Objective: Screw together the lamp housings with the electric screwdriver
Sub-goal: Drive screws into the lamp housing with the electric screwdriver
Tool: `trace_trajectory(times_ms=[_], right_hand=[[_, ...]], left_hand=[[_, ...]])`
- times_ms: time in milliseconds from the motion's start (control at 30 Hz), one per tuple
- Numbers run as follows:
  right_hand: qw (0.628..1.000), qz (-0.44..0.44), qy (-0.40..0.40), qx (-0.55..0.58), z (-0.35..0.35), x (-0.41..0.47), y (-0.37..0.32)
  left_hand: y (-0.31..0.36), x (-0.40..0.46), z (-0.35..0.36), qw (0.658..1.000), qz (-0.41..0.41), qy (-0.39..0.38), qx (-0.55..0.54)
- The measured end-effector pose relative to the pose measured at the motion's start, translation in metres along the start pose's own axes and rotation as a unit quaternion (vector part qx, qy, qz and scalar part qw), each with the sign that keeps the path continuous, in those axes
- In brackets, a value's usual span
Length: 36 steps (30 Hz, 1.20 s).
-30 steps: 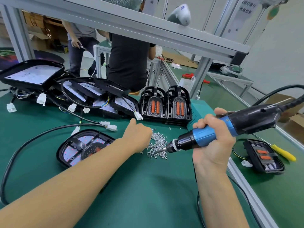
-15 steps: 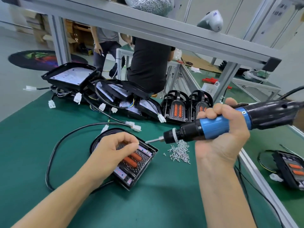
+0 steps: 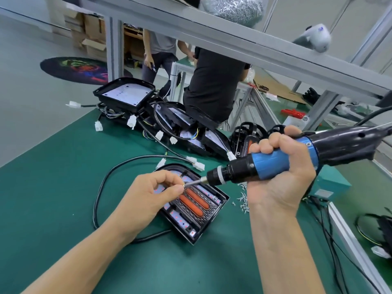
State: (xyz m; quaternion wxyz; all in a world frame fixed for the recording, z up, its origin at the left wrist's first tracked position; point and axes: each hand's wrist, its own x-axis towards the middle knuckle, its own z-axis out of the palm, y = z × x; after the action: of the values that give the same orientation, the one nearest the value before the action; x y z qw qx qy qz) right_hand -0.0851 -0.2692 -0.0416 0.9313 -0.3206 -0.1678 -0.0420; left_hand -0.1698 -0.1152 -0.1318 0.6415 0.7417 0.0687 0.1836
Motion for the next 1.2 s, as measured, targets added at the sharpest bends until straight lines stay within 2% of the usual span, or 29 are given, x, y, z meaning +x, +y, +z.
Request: trace_trajectory(times_ms=[200, 267, 333, 400, 433, 567, 967, 1200], right_hand=[[1.0, 0.006, -0.018, -0.014, 0.004, -0.001, 0.017], [0.999, 0.012, -0.025, -0.032, 0.004, -0.002, 0.027], [0.997, 0.016, -0.037, -0.063, 0.004, -0.005, 0.038], [0.994, 0.015, -0.05, -0.094, 0.004, -0.008, 0.05], [0.992, 0.015, -0.054, -0.109, 0.004, -0.01, 0.056], [0.984, 0.011, -0.07, -0.163, 0.005, -0.015, 0.073], [0.973, 0.026, -0.083, -0.213, 0.004, -0.014, 0.091], [0.973, 0.032, -0.096, -0.207, 0.003, -0.014, 0.092]], left_hand=[[-0.008, 0.002, -0.017, 0.999, -0.005, 0.002, 0.041], [-0.012, 0.006, -0.026, 0.988, 0.025, 0.043, 0.149], [-0.016, 0.01, -0.032, 0.942, 0.067, 0.066, 0.321], [-0.021, 0.011, -0.033, 0.892, 0.087, 0.03, 0.443], [-0.025, 0.011, -0.033, 0.877, 0.089, 0.009, 0.472], [-0.034, 0.01, -0.03, 0.882, 0.097, 0.006, 0.461], [-0.044, 0.013, -0.031, 0.902, 0.054, -0.004, 0.428], [-0.043, 0.014, -0.03, 0.893, 0.055, -0.006, 0.447]])
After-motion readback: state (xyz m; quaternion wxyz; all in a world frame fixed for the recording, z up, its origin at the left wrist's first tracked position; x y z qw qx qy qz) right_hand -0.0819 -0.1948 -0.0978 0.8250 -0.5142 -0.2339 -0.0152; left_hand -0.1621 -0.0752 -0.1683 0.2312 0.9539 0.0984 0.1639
